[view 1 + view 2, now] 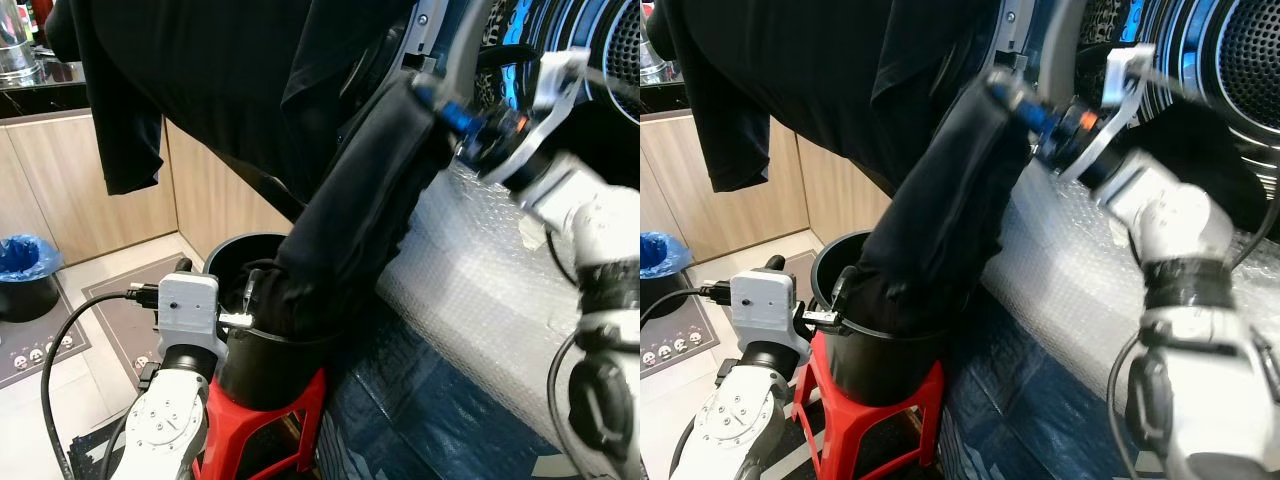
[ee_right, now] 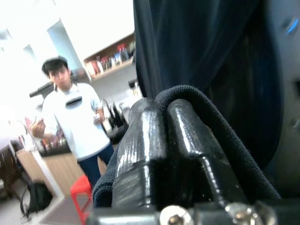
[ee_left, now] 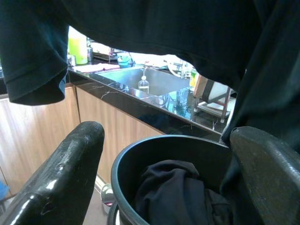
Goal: Clothes washing
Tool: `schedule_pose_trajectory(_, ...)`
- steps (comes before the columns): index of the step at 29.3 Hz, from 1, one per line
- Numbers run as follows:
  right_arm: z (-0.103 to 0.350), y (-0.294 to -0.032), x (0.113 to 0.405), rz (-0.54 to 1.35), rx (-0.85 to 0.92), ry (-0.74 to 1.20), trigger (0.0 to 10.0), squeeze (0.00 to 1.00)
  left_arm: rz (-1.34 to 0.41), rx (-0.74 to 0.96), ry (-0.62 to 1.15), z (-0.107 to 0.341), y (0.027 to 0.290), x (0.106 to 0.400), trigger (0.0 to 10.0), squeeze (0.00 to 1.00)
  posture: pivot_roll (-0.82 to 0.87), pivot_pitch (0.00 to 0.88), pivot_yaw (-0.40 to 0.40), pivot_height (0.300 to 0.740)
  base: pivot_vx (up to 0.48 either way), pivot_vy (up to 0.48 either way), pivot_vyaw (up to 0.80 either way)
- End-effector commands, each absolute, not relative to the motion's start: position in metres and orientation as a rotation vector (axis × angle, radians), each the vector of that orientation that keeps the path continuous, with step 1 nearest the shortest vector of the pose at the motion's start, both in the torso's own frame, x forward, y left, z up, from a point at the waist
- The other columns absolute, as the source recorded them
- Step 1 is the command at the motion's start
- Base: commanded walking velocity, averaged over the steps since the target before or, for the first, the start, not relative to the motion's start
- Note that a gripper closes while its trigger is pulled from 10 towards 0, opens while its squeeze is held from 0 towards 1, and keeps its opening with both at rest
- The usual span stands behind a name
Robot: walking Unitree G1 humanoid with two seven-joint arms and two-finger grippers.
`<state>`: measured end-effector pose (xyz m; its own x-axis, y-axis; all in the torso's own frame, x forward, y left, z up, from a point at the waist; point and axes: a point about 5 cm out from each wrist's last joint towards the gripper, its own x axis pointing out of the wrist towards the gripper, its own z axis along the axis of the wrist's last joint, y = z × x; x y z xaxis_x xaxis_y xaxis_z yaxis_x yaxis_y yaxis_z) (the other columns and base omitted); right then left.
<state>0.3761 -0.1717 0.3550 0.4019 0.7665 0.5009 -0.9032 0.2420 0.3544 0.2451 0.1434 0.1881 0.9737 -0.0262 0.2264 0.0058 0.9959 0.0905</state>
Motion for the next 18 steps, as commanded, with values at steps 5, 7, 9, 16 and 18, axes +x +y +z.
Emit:
schedule_pose_trajectory(5,0.382,-0.220,0.378,0.985,0.767,-0.420,10.0,0.00,-0.041,0.086,-0.231,0.186,0.140,0.244,10.0,0.00,0.14,0.000,-0.155,0.740,0.000,0.000,0.00)
schedule_pose_trajectory(7,0.382,-0.227,0.378,0.953,0.767,-0.428,10.0,0.00,-0.041,0.084,-0.228,0.185,0.140,0.244,10.0,0.00,0.14,0.000,-0.151,0.740,0.000,0.000,0.00)
schedule_pose_trajectory(9,0.383,-0.237,0.378,0.904,0.805,-0.435,10.0,0.00,-0.042,0.083,-0.225,0.185,0.139,0.244,10.0,0.00,0.14,0.000,-0.150,0.740,0.000,0.000,0.00)
schedule_pose_trajectory(16,0.386,-0.247,0.380,0.814,0.831,-0.461,10.0,0.00,-0.046,0.083,-0.223,0.185,0.139,0.244,10.0,0.00,0.14,0.000,-0.147,0.740,0.000,0.000,0.00)
schedule_pose_trajectory(18,0.386,-0.247,0.381,0.813,0.832,-0.461,10.0,0.00,-0.046,0.083,-0.223,0.185,0.139,0.244,10.0,0.00,0.14,0.000,-0.147,0.740,0.000,0.000,0.00)
